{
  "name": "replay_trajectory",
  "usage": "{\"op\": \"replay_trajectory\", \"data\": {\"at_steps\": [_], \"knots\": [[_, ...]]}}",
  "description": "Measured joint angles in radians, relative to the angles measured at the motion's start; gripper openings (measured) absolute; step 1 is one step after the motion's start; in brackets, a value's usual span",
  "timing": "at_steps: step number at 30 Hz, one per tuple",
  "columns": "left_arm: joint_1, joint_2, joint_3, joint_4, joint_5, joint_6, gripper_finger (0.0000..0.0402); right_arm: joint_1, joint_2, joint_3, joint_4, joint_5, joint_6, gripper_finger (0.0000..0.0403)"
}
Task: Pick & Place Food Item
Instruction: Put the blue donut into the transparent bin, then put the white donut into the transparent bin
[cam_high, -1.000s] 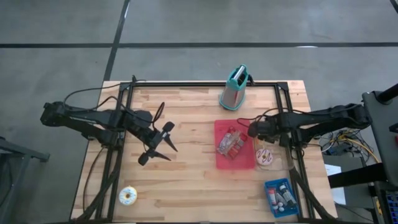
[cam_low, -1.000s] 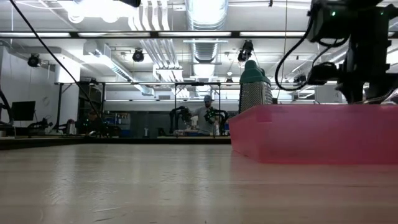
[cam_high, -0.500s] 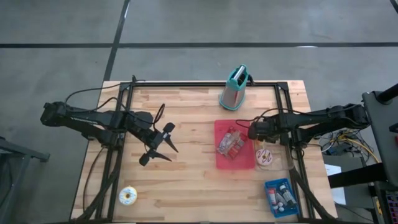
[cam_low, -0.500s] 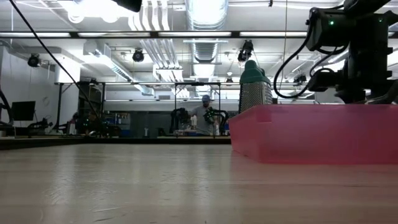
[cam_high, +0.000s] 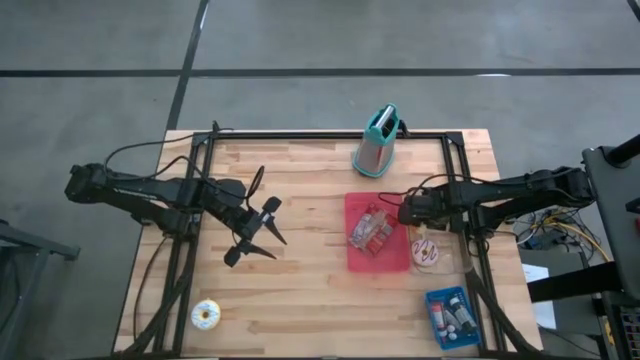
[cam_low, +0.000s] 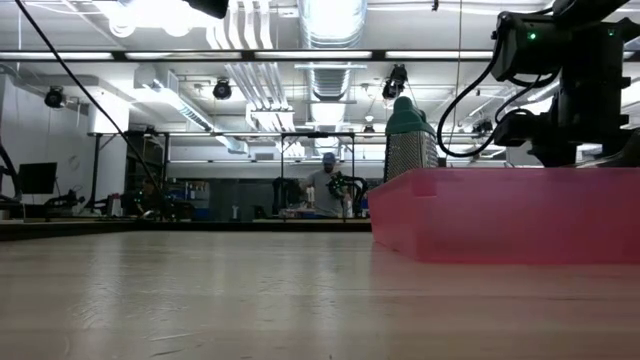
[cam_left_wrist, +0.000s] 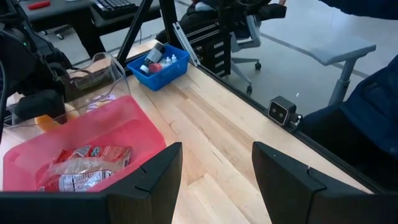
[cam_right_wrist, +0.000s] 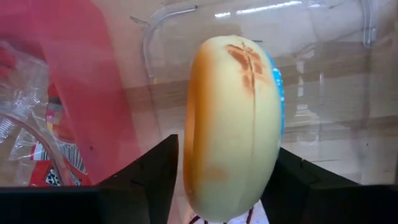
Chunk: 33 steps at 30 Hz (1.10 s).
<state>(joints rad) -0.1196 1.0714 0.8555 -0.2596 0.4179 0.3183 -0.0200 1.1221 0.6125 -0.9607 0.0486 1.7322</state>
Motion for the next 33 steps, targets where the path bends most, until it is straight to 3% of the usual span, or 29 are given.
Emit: {"op": "replay_trajectory", "data": {"at_steps": [5,12,21,26,29,33], "knots": [[0.0,0.0,0.0,0.0,0.0,0.0,0.0198,0.0,0.0,0.0,0.001,-0.019,0.003,0.0198],[0.0,0.0,0.0,-0.001,0.0,0.003,0.0198,0.0,-0.01,0.033,-0.083,-0.098,-0.008,0.0181],[0.0,0.0,0.0,0.002,0.0,0.003,0.0198,0.0,-0.016,0.187,-0.215,-0.099,-0.018,0.0153],[0.0,0.0,0.0,0.004,0.0,-0.006,0.0197,0.004,-0.016,0.305,-0.234,-0.095,-0.131,0.0137],[-0.001,0.0,-0.002,0.005,0.003,-0.054,0.0197,0.032,-0.014,0.38,-0.23,-0.012,-0.172,0.0128],[-0.002,0.001,-0.012,0.004,0.004,-0.168,0.0197,0.086,-0.002,0.459,-0.194,0.193,-0.237,0.012]]}}
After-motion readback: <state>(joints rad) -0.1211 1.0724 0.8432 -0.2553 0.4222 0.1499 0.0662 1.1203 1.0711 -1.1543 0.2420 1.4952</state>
